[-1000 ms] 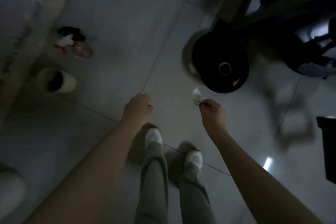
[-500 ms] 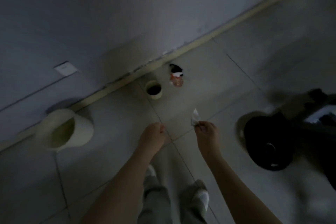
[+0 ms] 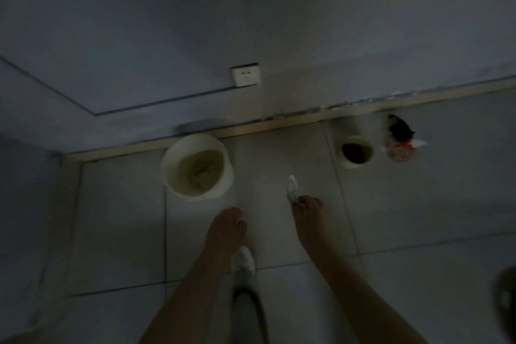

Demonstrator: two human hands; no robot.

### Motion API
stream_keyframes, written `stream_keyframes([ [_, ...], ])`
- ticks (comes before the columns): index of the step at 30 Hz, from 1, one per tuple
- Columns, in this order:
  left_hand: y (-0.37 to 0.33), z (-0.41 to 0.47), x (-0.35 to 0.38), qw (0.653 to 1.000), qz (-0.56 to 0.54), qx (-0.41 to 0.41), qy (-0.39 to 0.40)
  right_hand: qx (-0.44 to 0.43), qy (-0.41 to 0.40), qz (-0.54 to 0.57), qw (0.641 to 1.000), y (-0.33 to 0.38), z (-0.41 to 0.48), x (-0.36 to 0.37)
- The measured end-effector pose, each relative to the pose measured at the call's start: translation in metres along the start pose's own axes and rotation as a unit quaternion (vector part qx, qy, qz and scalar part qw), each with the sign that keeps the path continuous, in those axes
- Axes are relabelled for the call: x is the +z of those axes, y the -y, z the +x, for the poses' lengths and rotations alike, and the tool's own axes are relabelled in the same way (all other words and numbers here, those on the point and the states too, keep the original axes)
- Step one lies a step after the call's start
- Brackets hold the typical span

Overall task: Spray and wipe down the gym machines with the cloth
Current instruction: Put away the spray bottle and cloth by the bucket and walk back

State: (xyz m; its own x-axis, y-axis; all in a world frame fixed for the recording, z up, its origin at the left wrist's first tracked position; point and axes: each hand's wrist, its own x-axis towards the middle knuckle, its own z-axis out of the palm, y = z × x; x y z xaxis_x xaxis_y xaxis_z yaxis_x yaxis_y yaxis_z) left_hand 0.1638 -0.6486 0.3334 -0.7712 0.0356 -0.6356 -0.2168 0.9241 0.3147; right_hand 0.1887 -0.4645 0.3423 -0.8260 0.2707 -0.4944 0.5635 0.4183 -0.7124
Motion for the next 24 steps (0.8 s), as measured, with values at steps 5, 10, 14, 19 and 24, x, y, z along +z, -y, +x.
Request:
stream_keyframes([
  [5, 0.113, 0.058, -0.053, 0.996, -0.009, -0.079, 0.04, -0.022, 0.062, -0.073, 0.995, 0.074, 0.066, 0.142],
  [10, 0.173, 0.089, -0.085, 0.99, -0.041, -0.127, 0.042, 0.02, 0.12, -0.032, 0.992, 0.13, 0.11, 0.219],
  [14, 0.201, 0.107, -0.103, 0.983, -0.08, -0.163, 0.027, 0.032, 0.171, -0.009, 0.985, 0.157, 0.134, 0.26],
  [19, 0.197, 0.113, -0.11, 0.981, -0.091, -0.166, 0.043, 0.053, 0.173, 0.015, 0.983, 0.153, 0.129, 0.25],
  [24, 0.147, 0.106, -0.11, 0.974, -0.174, -0.145, -0.014, 0.052, 0.092, 0.016, 0.994, 0.131, 0.121, 0.196],
])
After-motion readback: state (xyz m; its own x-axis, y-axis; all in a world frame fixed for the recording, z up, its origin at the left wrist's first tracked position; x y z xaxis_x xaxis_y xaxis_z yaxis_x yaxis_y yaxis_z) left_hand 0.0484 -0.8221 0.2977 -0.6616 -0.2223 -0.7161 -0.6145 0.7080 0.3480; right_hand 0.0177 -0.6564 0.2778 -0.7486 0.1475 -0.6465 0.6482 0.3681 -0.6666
